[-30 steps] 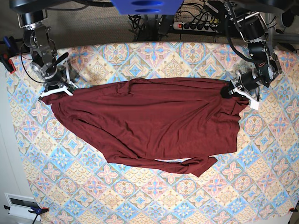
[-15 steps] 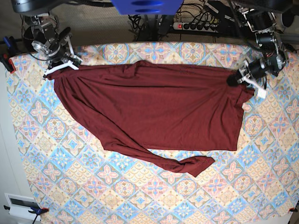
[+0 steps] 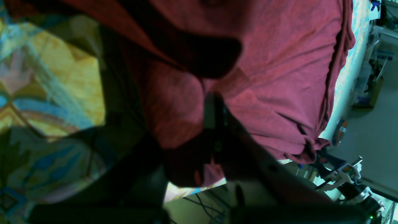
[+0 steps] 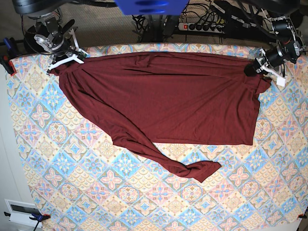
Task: Layout the t-shirt on the table in an organized manner, then fold the t-shirt properly
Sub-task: 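Lift the shirt edge with both grippers and pull it apart taut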
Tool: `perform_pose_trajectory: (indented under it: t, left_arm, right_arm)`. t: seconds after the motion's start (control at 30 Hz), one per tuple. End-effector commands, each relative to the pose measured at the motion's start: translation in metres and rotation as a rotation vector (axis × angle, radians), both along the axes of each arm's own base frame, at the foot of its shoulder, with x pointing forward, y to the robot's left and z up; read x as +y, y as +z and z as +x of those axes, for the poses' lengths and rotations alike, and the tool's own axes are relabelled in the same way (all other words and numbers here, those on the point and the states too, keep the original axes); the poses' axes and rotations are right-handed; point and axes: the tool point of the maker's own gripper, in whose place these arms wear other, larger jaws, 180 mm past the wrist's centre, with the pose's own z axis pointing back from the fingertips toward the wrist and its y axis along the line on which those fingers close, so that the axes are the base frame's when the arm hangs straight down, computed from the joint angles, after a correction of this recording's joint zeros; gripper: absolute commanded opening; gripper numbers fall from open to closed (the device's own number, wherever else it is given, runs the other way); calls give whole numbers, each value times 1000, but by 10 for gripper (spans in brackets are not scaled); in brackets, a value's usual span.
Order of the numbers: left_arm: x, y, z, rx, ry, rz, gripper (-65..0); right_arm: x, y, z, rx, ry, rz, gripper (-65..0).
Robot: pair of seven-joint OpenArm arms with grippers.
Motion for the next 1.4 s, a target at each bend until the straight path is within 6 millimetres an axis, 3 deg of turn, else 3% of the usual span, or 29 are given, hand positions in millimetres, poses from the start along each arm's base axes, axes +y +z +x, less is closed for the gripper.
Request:
perform_pose_trajectory:
  t: [0.0,0.33,0.7,0.83,1.07,1.37]
  left_arm:
    - [13,-1,-8,38,-6,51,-650]
    - [12,-4,-16,54,-6,45,-650]
    - [9,-6,-18,64,-13,40,-645]
    - [7,-4,-17,50,-2,17,-578]
    - [0,0,-23,44,3,-36,-418]
    - [-1,12,-18,-14,41,-102,-398]
  right_arm:
    - [-2,-3,-11,47,14,-12,-650]
    - [-2,-12,-45,124,14,-13,-650]
    - [1,-8,-38,103,17,-8,-650]
    - [-2,-8,-39,110,11,-25,-640]
    - [0,5,-29,75,15,-51,-536]
    - [-2,8,-25,61,8,-55,-531]
